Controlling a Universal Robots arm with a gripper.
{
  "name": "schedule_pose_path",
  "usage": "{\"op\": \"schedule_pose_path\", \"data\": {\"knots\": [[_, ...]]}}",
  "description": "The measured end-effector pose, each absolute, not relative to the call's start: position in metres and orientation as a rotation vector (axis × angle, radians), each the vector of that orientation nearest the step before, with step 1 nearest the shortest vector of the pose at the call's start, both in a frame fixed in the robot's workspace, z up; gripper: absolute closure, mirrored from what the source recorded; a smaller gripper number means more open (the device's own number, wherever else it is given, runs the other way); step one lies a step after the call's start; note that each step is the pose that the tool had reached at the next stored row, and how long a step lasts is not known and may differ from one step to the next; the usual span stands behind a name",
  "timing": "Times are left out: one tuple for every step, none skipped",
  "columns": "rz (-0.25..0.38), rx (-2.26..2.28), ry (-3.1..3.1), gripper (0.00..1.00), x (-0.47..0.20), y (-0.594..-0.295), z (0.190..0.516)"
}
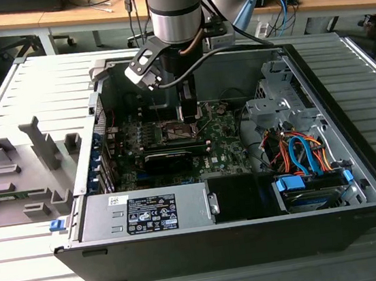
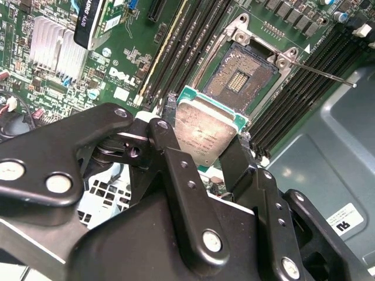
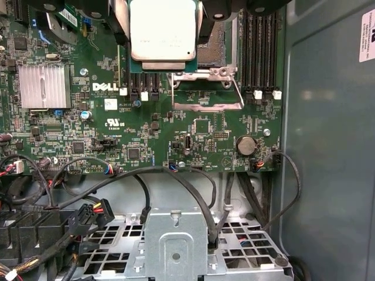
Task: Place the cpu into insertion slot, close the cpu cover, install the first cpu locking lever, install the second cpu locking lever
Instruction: 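Place the cpu into insertion slot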
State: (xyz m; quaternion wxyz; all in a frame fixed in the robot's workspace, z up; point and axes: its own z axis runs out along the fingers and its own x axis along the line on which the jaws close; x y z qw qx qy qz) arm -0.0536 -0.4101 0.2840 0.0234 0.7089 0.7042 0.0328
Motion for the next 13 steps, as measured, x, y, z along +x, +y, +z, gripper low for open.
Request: {"op": "schedule_pose_path", "data": {"knots": [[0.101,2.195,2.180,0.46,-0.0536,-0.4101,0.2840],[0.101,2.195,2.180,0.46,-0.0536,-0.4099,0.2839],[0.101,2.195,2.180,0.46,-0.0536,-0.4099,0.2838],[0.101,2.195,2.180,0.46,-0.0536,-0.4099,0.2836],[0.101,2.195,2.180,0.46,-0.0536,-0.4099,0.2834],[0.101,2.195,2.180,0.46,-0.0536,-0.4099,0.2833],[0.101,2.195,2.180,0.46,-0.0536,-0.4099,0.2832],[0.101,2.195,2.180,0.46,-0.0536,-0.4099,0.2831],[0.101,2.195,2.180,0.46,-0.0536,-0.4099,0.2828],[0.101,2.195,2.180,0.46,-0.0536,-0.4099,0.2826],[0.102,2.195,2.180,0.46,-0.0536,-0.4097,0.2824],[0.102,2.195,2.180,0.46,-0.0536,-0.4093,0.2822],[0.101,2.195,2.180,0.46,-0.0537,-0.4088,0.2822]]}}
